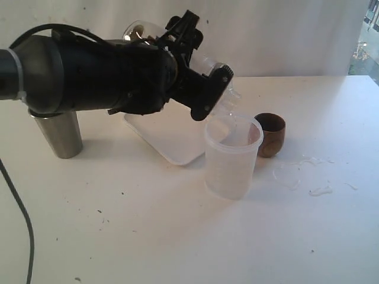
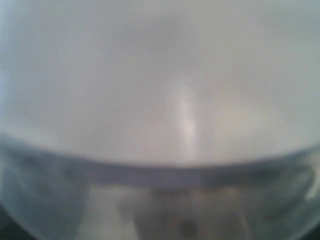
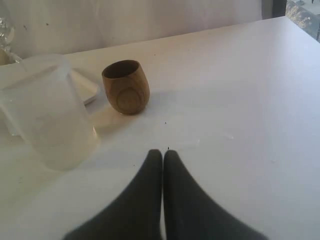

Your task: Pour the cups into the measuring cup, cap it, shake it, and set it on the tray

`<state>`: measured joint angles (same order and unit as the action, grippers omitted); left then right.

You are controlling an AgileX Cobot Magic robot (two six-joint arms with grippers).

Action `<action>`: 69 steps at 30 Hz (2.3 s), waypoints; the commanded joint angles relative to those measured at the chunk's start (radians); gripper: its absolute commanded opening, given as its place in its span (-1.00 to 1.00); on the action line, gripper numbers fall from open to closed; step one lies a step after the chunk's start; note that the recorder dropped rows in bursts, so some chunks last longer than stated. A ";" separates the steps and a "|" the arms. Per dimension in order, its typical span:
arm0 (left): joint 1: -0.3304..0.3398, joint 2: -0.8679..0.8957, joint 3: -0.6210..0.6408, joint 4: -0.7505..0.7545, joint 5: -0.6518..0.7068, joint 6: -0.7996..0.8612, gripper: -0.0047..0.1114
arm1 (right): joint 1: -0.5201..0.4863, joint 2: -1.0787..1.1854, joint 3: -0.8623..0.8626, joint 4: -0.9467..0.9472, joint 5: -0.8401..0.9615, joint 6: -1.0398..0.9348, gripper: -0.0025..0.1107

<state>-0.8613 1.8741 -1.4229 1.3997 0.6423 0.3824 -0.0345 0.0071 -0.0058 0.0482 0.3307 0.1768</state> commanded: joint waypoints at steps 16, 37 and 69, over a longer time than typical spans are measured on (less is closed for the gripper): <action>-0.030 -0.012 -0.011 0.345 0.016 -0.009 -0.92 | 0.004 -0.005 0.006 0.001 -0.010 0.003 -0.96; -0.030 -0.012 -0.011 0.345 0.016 -0.007 -0.92 | 0.004 -0.005 0.006 0.001 -0.010 0.003 -0.96; -0.048 -0.012 -0.003 0.293 -0.031 -0.006 -0.92 | 0.004 -0.005 0.006 0.001 -0.010 0.003 -0.96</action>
<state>-0.9010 1.8747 -1.4229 1.7078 0.6284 0.3794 -0.0345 0.0071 -0.0058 0.0482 0.3307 0.1768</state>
